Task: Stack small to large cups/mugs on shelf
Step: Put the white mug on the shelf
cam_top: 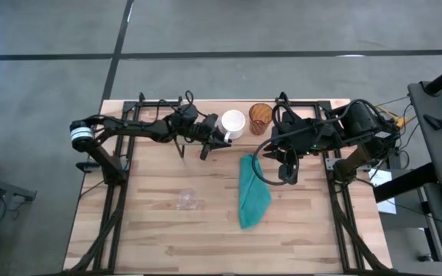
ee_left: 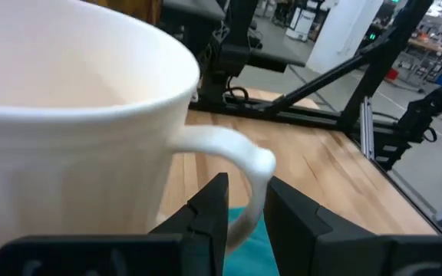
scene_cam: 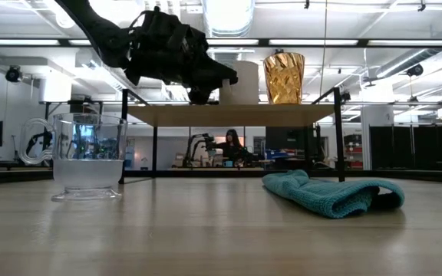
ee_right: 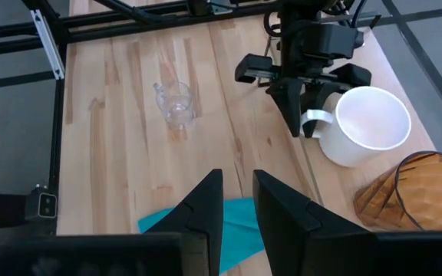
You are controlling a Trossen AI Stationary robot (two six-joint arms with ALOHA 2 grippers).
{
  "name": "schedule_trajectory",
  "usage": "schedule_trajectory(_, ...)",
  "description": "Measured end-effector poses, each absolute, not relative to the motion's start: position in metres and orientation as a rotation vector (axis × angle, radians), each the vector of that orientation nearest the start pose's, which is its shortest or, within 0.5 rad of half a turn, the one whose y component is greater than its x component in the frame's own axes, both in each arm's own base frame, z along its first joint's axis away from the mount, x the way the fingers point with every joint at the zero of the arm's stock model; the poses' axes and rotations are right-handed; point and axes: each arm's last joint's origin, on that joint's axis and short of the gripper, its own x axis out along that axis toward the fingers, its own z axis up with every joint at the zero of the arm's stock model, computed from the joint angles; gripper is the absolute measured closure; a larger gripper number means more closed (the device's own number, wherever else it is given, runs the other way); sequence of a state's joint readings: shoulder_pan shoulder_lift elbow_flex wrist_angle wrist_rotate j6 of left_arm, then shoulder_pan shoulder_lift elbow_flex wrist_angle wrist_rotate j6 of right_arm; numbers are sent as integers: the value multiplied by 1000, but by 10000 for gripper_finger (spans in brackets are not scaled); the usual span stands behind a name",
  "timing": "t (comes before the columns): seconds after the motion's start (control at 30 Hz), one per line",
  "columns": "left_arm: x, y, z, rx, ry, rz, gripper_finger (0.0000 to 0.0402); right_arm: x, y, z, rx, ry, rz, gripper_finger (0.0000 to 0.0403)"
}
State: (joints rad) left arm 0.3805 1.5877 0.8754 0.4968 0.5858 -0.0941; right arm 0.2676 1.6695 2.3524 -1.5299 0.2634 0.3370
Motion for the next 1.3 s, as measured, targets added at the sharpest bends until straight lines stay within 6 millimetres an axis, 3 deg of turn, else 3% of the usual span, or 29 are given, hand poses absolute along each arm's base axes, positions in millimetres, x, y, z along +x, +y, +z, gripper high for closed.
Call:
schedule_trajectory(0.43, 307, 112, 254, -172, 168, -161, 336, 254, 62, 496, 73, 808, -123, 335)
schedule_trajectory(0.83, 303, 114, 243, -167, 245, -135, 336, 254, 62, 495, 73, 809, -123, 335)
schedule_trajectory(1.3, 300, 120, 243, -161, 239, -110, 336, 254, 62, 496, 73, 808, -123, 335)
